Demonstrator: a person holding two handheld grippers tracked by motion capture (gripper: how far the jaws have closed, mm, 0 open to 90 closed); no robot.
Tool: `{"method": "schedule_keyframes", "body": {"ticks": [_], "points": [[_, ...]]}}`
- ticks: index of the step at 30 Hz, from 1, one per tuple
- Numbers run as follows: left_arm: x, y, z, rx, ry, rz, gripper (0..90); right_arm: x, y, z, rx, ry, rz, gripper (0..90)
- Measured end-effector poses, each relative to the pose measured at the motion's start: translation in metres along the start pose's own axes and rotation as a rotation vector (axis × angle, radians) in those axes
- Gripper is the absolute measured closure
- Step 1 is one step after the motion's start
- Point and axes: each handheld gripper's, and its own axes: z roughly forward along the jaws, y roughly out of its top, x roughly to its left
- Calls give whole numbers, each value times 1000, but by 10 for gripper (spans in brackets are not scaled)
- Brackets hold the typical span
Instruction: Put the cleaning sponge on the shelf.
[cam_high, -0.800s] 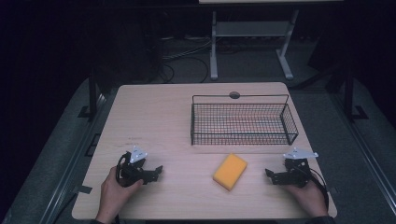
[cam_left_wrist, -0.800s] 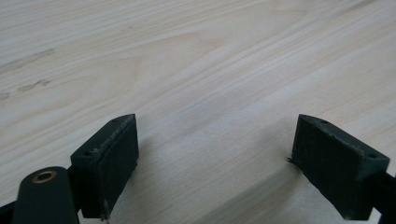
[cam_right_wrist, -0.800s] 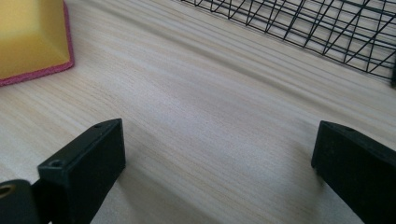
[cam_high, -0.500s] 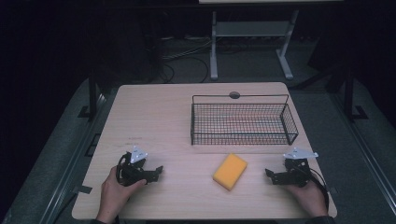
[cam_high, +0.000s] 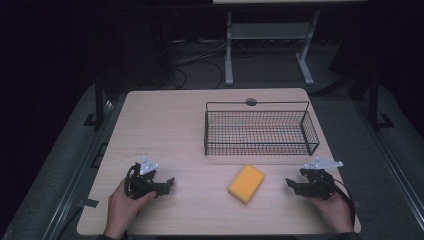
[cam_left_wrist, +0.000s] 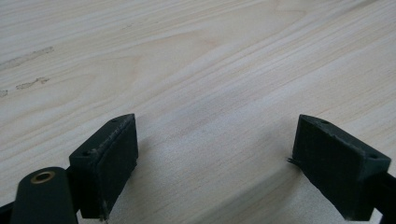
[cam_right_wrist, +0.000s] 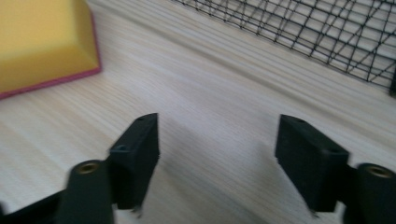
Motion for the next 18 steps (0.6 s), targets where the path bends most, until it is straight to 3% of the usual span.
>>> {"method": "schedule_keyframes", "body": {"ticks": [7, 8, 9, 16, 18], "points": [[0, 0, 0, 0, 0, 0, 134, 6, 6, -6, 0, 79, 2, 582], [0, 0, 0, 0, 0, 0, 134, 8, 8, -7, 2, 98, 8, 648], [0, 0, 0, 0, 0, 0, 134, 8, 8, -7, 2, 98, 8, 648], [0, 0, 0, 0, 0, 0, 134, 12, 14, -10, 14, 155, 3, 884], [0, 0, 0, 1, 0, 0, 134, 13, 15, -10, 13, 158, 3, 894]]}}
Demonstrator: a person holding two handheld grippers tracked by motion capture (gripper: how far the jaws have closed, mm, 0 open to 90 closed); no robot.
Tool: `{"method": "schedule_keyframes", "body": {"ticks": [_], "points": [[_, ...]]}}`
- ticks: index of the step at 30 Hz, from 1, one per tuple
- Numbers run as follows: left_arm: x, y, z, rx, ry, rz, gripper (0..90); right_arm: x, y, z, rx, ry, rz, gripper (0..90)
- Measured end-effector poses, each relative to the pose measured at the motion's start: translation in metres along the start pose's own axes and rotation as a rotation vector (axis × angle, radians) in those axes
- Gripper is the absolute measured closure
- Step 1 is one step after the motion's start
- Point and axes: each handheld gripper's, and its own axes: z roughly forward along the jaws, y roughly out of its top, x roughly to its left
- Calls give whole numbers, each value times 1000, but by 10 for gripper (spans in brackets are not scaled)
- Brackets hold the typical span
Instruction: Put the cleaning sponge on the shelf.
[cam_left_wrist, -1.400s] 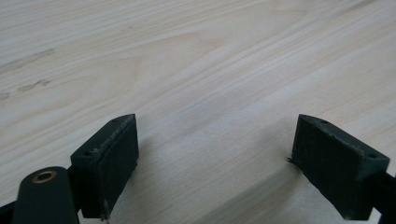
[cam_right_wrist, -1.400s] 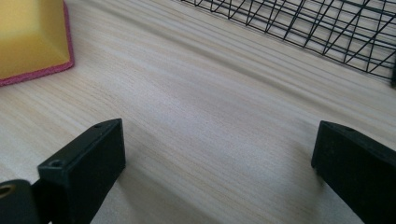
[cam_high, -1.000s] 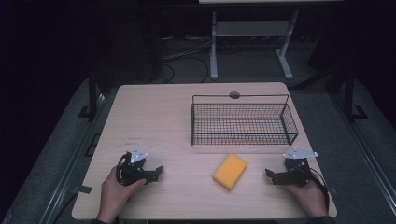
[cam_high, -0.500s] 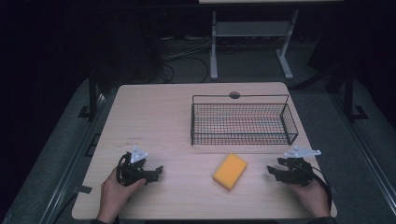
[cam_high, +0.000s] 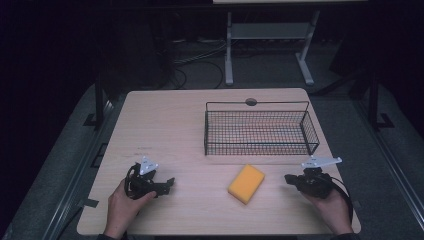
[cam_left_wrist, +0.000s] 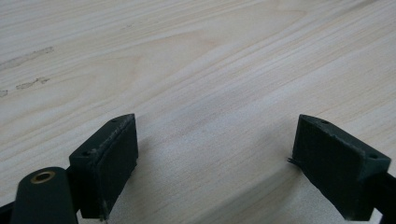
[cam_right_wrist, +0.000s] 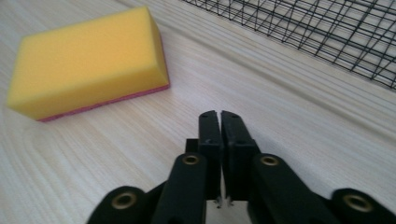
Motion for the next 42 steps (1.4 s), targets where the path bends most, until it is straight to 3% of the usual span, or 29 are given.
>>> {"method": "schedule_keyframes", "body": {"ticks": [4, 10, 12, 23, 42], "points": [[0, 0, 0, -1, 0, 0, 134, 4, 5, 0, 5, 13, 12, 896], [0, 0, 0, -1, 0, -1, 134, 10, 11, 4, 17, 28, -23, 897], [0, 0, 0, 0, 0, 0, 134, 13, 13, 7, 34, 24, -60, 897], [0, 0, 0, -1, 0, -1, 134, 25, 24, 18, 73, 66, -91, 897], [0, 0, 0, -1, 0, 0, 134, 32, 38, 42, 126, 82, -137, 897]]}}
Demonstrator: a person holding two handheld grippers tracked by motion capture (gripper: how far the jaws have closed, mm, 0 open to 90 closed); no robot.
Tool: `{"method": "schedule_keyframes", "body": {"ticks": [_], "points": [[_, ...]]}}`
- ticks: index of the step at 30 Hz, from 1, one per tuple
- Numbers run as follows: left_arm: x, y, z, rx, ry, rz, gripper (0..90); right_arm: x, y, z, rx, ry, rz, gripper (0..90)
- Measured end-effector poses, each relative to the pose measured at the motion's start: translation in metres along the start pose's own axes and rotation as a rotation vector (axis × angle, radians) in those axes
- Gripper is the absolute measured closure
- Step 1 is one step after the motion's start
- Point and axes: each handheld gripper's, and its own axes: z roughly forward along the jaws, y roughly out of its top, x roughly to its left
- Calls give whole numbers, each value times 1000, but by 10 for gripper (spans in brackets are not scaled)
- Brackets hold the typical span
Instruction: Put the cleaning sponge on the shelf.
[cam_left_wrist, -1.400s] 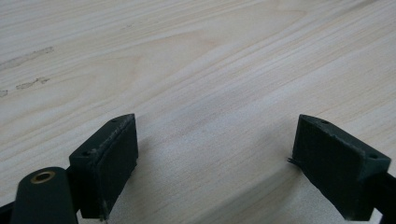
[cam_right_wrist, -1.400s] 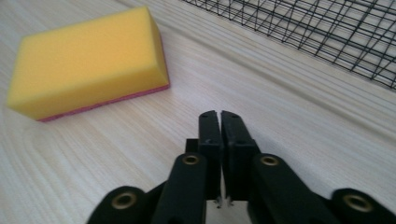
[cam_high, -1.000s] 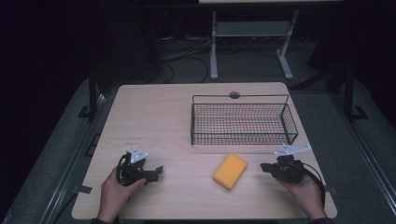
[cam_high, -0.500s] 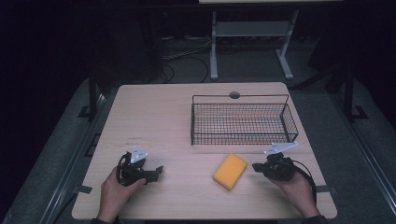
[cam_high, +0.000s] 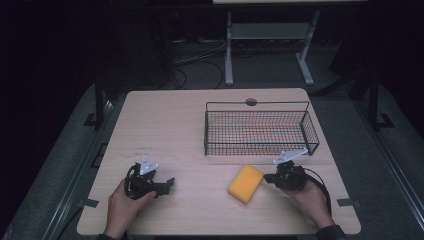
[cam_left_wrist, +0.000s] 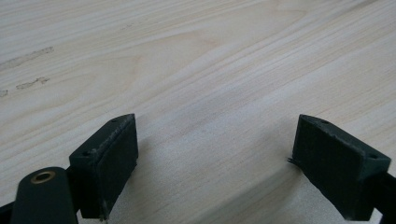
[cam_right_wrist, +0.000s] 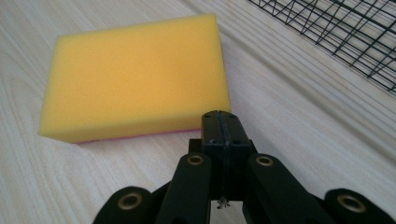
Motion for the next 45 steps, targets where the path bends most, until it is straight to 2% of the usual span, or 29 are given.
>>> {"method": "schedule_keyframes", "body": {"ticks": [22, 26, 31, 45], "points": [[0, 0, 0, 0, -1, -1, 134, -1, 18, 14, 14, 1, -10, 897], [0, 0, 0, 0, -1, -1, 134, -1, 22, 17, 12, 0, -25, 897], [0, 0, 0, 1, -1, -1, 134, 0, 26, 22, 8, 11, -19, 897], [0, 0, 0, 0, -1, -3, 134, 5, 39, 31, 12, 18, -42, 897]]}}
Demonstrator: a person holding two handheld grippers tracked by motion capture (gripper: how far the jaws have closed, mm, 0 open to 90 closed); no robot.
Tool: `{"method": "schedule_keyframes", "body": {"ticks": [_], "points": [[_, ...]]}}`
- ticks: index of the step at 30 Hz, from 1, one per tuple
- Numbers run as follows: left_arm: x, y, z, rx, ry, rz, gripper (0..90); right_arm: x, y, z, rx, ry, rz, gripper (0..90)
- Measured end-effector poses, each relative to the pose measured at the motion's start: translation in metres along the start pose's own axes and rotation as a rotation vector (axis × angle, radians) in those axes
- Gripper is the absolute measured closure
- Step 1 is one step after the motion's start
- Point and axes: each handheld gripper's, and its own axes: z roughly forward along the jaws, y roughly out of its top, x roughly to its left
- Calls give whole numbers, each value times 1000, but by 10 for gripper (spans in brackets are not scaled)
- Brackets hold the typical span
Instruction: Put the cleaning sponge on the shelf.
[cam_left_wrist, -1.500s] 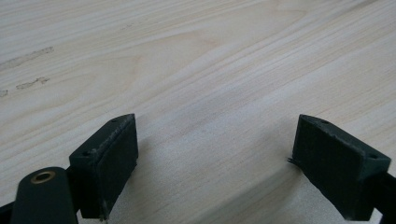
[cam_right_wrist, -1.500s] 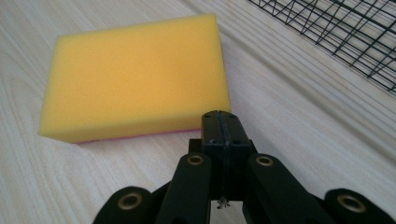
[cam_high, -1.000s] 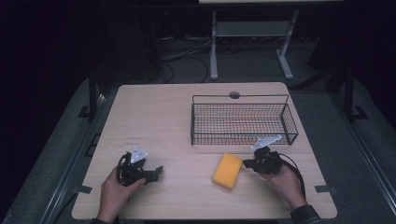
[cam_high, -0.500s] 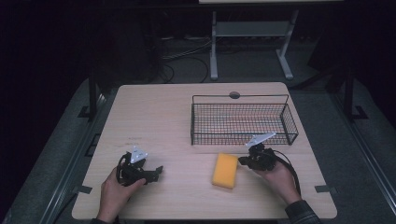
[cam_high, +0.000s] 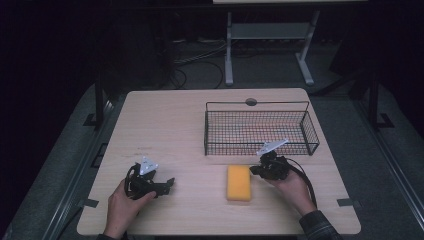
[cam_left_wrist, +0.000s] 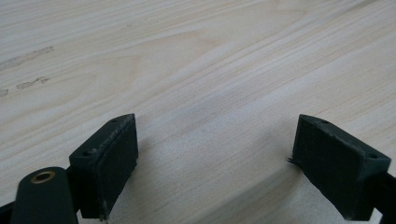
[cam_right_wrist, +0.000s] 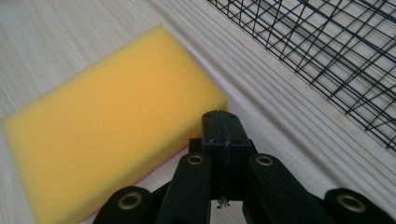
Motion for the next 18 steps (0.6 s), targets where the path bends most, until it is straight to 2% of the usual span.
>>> {"method": "schedule_keyframes", "body": {"ticks": [9, 15, 17, 18], "points": [[0, 0, 0, 0, 0, 0, 134, 3, 6, 3, 4, 5, -11, 897], [0, 0, 0, 0, 0, 0, 134, 9, 9, -14, -35, 16, -4, 897], [0, 0, 0, -2, 0, -3, 134, 19, 13, -21, -50, 42, -8, 896], [0, 0, 0, -2, 0, -3, 134, 19, 13, -21, -50, 42, -8, 896]]}}
